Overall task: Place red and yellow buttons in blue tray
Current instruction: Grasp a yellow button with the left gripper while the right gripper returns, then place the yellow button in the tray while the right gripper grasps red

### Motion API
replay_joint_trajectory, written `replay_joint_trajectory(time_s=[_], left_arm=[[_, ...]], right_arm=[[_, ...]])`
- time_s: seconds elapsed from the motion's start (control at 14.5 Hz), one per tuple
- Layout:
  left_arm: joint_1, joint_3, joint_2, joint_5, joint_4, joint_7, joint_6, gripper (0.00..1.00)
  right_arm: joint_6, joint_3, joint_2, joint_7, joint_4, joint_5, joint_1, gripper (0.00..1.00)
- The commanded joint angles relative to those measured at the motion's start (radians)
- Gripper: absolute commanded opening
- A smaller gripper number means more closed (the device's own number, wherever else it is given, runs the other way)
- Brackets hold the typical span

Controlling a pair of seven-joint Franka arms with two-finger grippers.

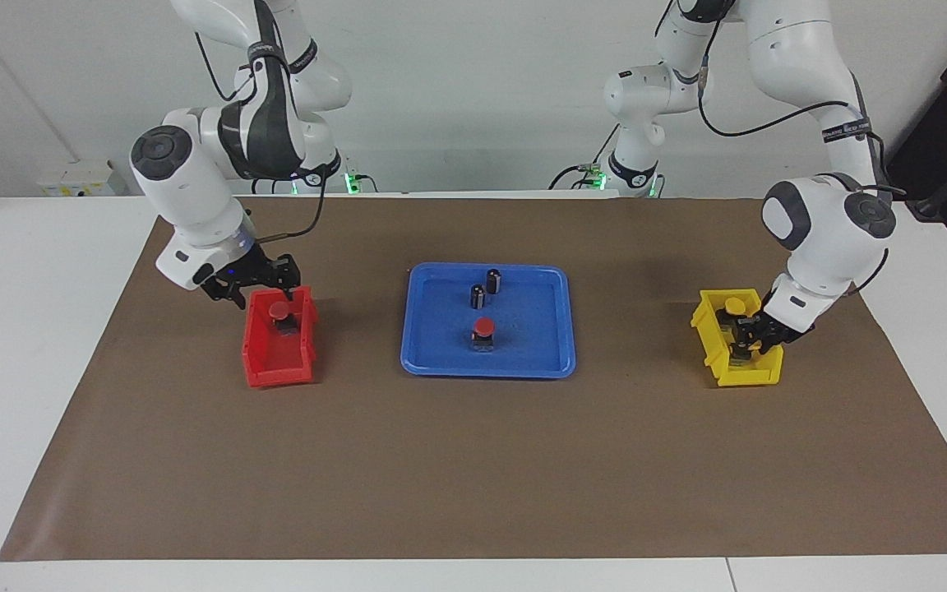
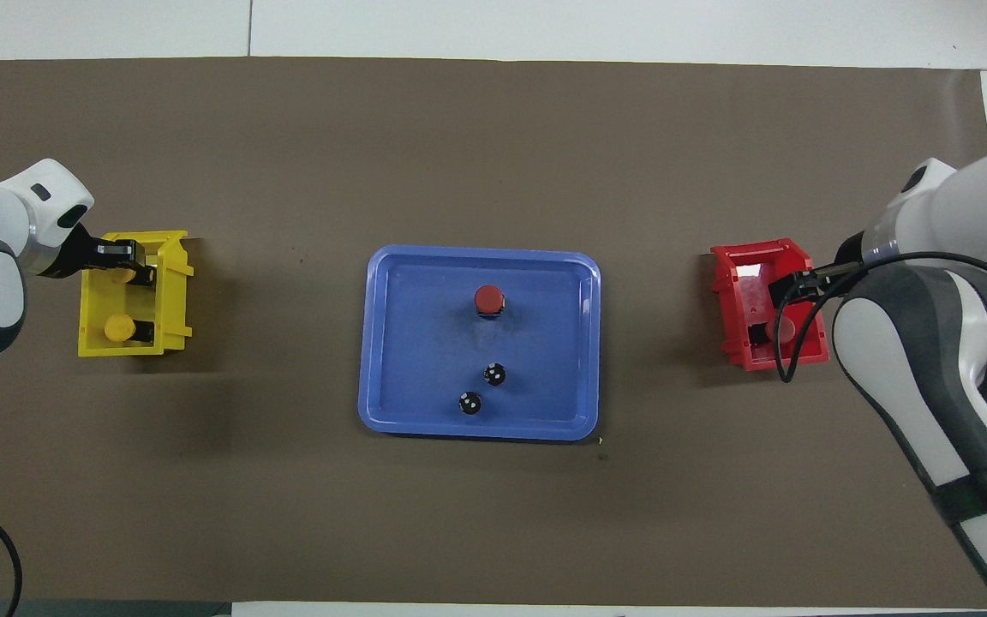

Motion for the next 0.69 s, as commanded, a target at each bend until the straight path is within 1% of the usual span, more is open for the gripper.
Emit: replay_joint_trajectory(time_s=[0.0,0.07,0.14,0.21,0.28,0.34,0.41,0.48,0.62], left_arm=[[-0.003,0.003,-0.016,-0.005,0.042,-0.010,-0.032,0.02],[-0.003,0.003,-0.001,-0.004,0.103,-0.011,-0.098,0.02],[-0.005,0.004,0.007,-0.001,0.191,-0.017,-0.199,0.02],[-0.009,0.003,0.016,0.028,0.281,-0.031,-0.297,0.02],[-0.029,0.001,0.033,0.065,0.361,-0.061,-0.377,0.02],[-0.086,0.001,0.048,0.103,0.421,-0.119,-0.442,0.02],[-0.153,0.003,0.062,0.157,0.447,-0.187,-0.480,0.02],[-0.222,0.001,0.058,0.209,0.446,-0.263,-0.491,0.02],[-0.343,-0.003,0.050,0.208,0.403,-0.499,-0.456,0.02]], right_arm=[[0.117,0.018,-0.061,-0.019,-0.131,0.025,-0.008,0.79],[0.143,0.018,-0.064,-0.021,-0.157,0.025,-0.010,0.78],[0.177,0.018,-0.066,-0.021,-0.187,0.025,-0.011,0.77],[0.206,0.018,-0.064,-0.021,-0.207,0.025,-0.017,0.76],[0.229,0.018,-0.063,-0.021,-0.218,0.026,-0.018,0.75],[0.249,0.019,-0.054,-0.021,-0.224,0.026,-0.018,0.74],[0.275,0.018,-0.050,-0.021,-0.243,0.026,-0.016,0.73],[0.307,0.019,-0.053,-0.019,-0.263,0.028,-0.016,0.72],[0.329,0.019,-0.061,-0.019,-0.292,0.028,-0.011,0.67]])
